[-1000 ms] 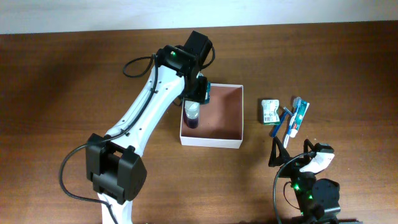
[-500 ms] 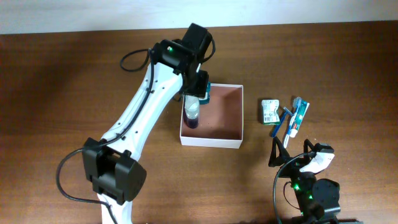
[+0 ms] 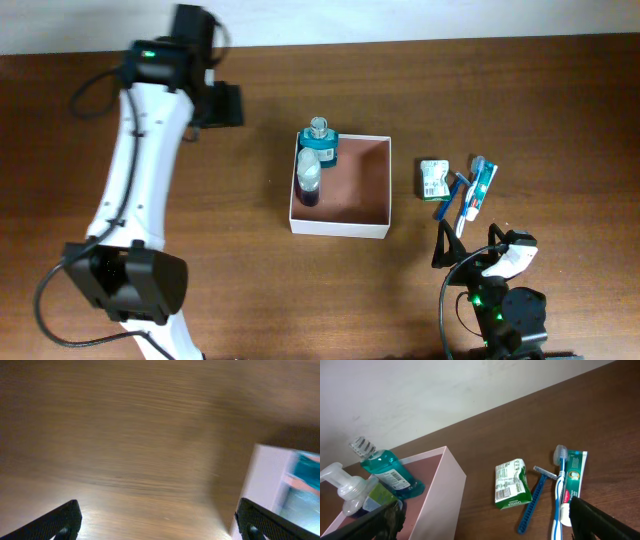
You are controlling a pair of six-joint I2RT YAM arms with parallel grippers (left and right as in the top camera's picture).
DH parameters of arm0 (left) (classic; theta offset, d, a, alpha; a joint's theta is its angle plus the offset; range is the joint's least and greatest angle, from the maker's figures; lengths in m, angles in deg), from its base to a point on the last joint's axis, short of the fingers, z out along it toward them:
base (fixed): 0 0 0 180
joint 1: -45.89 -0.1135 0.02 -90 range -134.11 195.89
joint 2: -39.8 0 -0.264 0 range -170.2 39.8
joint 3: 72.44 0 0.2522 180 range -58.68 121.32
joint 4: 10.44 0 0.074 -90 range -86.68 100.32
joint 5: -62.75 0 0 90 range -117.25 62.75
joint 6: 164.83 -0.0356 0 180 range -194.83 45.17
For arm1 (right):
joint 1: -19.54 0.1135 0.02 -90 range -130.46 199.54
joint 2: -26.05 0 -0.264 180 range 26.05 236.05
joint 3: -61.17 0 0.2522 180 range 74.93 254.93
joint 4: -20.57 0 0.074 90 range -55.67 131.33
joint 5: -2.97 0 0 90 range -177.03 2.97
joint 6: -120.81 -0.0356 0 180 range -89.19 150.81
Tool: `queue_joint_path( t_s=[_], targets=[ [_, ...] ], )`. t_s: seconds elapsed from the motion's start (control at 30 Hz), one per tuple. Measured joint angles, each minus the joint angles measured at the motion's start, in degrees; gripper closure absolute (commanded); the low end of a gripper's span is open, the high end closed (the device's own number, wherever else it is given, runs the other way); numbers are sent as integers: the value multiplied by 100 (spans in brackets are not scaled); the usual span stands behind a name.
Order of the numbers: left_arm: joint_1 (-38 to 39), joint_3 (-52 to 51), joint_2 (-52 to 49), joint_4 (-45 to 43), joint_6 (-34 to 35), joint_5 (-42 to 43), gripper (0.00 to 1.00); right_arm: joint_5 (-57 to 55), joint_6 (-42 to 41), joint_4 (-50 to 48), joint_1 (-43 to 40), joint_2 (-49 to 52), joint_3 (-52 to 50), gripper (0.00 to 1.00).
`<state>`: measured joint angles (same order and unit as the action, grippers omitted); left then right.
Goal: Pack container
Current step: 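Open the left gripper and raise the left arm away, then move the right gripper over the green soap bar pack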
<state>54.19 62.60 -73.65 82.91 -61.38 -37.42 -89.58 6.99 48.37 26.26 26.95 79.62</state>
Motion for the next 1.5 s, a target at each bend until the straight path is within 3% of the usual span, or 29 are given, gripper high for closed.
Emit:
queue_joint_path(
  t_s=[0.4,1.27,1.5],
  targets=[
    [-876,2,0,9,0,-85,1,0,2,0,0,0,0,2],
    [-892,2,0,11,0,-85,1,-221,-4,9,0,0,2,2],
    [-892,2,0,13,0,-85,1,-389,-11,922,0,341,522,2]
  ],
)
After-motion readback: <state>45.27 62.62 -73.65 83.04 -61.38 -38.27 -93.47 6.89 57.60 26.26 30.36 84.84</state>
